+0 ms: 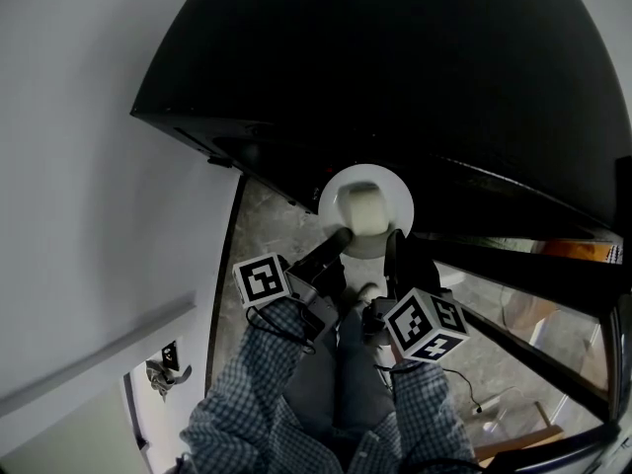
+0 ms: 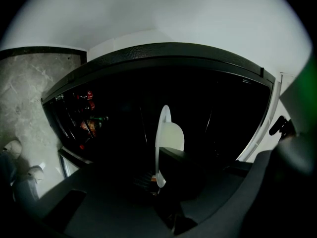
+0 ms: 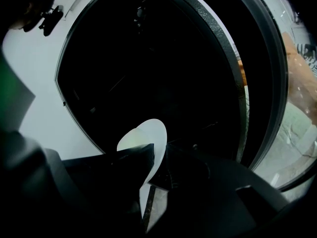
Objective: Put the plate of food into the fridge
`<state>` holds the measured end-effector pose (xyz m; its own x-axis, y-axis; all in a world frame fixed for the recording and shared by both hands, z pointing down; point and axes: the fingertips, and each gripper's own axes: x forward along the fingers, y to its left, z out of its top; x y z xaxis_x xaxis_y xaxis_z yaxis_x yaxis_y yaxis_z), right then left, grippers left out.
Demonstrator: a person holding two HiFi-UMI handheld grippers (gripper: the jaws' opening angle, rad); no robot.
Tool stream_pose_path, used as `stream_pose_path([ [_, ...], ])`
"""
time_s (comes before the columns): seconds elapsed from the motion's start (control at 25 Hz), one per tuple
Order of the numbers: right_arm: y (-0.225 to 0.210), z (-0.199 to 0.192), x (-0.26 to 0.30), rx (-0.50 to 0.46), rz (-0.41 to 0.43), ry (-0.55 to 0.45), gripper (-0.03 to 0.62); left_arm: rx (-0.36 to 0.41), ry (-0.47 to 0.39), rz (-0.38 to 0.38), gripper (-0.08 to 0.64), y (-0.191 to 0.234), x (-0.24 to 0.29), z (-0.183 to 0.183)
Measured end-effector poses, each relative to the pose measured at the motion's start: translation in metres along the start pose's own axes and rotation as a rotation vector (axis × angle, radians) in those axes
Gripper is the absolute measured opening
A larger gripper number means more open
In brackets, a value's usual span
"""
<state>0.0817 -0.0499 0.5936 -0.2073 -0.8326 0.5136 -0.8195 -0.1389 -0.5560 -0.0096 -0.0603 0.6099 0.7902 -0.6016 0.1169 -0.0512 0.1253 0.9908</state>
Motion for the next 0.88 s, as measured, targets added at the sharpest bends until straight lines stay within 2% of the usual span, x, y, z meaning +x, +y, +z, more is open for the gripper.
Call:
stream_pose_path([
  [0.4, -0.002, -0.003, 0.004, -0.106, -0.016, -0.003, 0.061, -0.023, -0.068, 0.010, 0.023, 0.011, 0.014, 0.017],
  [0.52, 0.002, -0.006, 0.003, -0.223, -0.018, 0.003, 0.061, -0.008, -0.068, 0.023, 0.025, 0.016, 0.021, 0.019],
  [0.72, 0.009, -0.010, 0.003, -0.506, -0.030, 0.015, 0.061, 0.035, -0.048, 0.071, 0.025, 0.029, 0.031, 0.018],
  [0.88, 0.021, -0.017, 0.004, -0.698, -0.033, 0.042, 0.061, 0.031, -0.048, 0.078, 0.025, 0.033, 0.038, 0.014],
])
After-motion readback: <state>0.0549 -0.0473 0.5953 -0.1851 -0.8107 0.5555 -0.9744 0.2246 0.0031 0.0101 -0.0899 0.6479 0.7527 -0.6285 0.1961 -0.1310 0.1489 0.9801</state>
